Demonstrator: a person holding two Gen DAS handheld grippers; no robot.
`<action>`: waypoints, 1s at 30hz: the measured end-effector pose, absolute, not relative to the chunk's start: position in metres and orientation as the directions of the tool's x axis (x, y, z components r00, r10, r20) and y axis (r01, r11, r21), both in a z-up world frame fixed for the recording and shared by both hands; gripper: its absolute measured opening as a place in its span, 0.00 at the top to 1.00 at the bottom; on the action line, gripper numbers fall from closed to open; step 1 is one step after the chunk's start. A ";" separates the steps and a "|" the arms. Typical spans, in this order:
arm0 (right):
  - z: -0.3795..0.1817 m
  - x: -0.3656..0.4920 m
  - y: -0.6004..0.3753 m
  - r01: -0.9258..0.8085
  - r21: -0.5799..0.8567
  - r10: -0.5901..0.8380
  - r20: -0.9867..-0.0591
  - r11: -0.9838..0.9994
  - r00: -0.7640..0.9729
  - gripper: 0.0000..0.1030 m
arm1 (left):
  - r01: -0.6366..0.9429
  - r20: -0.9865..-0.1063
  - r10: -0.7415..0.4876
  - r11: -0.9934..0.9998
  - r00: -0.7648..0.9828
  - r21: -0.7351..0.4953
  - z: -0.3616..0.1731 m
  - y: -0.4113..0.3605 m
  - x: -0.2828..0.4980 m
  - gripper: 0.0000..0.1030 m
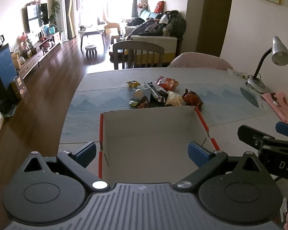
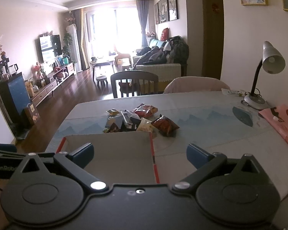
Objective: Organize snacks
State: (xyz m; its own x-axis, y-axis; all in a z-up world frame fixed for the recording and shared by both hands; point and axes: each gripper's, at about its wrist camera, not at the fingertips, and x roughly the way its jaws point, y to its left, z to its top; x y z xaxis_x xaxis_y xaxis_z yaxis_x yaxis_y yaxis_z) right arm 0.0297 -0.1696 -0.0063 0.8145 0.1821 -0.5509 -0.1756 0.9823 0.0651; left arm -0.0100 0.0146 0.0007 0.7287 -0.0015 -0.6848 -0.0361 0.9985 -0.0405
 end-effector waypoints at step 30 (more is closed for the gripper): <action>-0.010 0.045 -0.170 -0.166 0.059 0.169 -0.570 0.984 0.804 0.00 | -0.011 -0.692 -0.034 0.998 0.721 -0.060 0.001 0.011 -0.004 0.01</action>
State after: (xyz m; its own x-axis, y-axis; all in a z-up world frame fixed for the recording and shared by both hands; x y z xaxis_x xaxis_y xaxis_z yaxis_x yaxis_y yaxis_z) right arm 0.0448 -0.1695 -0.0100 0.8041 0.1691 -0.5700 -0.1655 0.9845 0.0587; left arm -0.0041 0.0110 0.0007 0.7214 -0.0340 -0.6917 -0.0106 0.9981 -0.0601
